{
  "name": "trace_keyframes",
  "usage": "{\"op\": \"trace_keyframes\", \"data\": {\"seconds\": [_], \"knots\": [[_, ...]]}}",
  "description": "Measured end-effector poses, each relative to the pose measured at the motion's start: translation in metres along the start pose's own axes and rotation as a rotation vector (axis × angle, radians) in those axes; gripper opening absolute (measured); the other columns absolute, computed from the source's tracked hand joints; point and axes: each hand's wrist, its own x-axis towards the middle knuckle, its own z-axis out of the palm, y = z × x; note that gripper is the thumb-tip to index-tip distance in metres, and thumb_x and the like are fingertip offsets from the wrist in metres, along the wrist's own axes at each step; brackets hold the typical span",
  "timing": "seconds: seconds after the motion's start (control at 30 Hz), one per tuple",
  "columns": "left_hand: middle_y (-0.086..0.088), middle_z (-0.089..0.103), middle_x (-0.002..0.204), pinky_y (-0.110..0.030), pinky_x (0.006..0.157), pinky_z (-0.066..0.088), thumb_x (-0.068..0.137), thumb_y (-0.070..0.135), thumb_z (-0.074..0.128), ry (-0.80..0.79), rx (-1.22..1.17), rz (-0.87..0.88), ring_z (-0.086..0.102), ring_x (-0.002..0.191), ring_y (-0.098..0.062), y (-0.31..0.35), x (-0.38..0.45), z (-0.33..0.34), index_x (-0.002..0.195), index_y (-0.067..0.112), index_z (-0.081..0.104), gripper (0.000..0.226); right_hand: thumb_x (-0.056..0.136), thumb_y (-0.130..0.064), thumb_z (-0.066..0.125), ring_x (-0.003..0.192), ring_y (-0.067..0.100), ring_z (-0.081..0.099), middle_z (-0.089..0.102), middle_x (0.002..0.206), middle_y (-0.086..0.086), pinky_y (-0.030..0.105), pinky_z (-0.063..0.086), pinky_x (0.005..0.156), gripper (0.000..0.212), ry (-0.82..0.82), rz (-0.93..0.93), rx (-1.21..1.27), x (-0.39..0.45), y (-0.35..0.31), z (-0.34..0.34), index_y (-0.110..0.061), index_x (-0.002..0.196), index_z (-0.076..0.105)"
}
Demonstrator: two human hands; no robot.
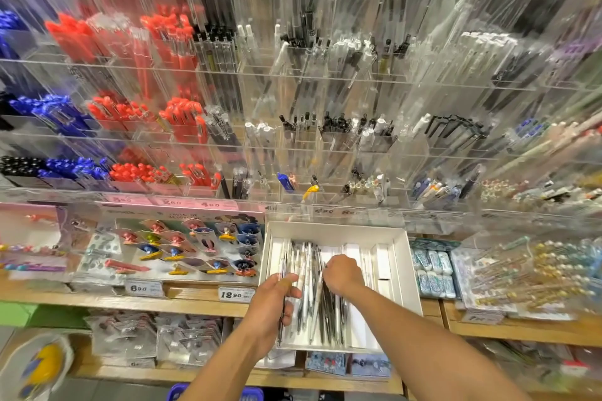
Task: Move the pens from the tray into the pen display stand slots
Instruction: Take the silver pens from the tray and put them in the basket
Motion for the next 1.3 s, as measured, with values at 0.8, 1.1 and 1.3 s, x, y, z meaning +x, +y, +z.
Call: {"op": "trace_keyframes", "data": {"seconds": [0.8,1.1,1.3], "knots": [[0.004,0.040,0.060,-0.025,0.047,0.028,0.100,0.029,0.054,-0.100,0.024,-0.017,0.030,0.050,-0.010,0.005,0.000,-0.001,0.101,0.011,0.051,0.018,0.084,-0.002,0.051,0.068,0.018,0.058,0.061,0.077,0.003,0.024,0.044,0.059,0.021,-0.095,0.023,0.363,0.005,-0.003,-0.025,-0.013,0.069,0.062],[0.003,0.047,0.061,-0.024,0.046,0.032,0.101,0.027,0.054,-0.049,0.037,0.000,0.033,0.049,-0.010,0.002,0.006,-0.005,0.105,0.010,0.055,0.017,0.093,-0.018,0.058,0.059,0.020,0.049,0.045,0.061,0.002,0.025,0.041,0.061,0.035,-0.093,0.062,0.104,0.018,-0.017,-0.004,-0.014,0.062,0.040],[0.000,0.053,0.070,-0.024,0.047,0.035,0.099,0.022,0.058,-0.025,0.030,-0.003,0.038,0.048,-0.010,0.001,0.012,-0.004,0.111,0.007,0.055,0.020,0.097,-0.016,0.050,0.069,0.019,0.050,0.052,0.079,0.002,0.028,0.040,0.060,0.013,-0.060,-0.092,0.340,0.003,-0.004,-0.022,-0.015,0.084,0.046]]}}
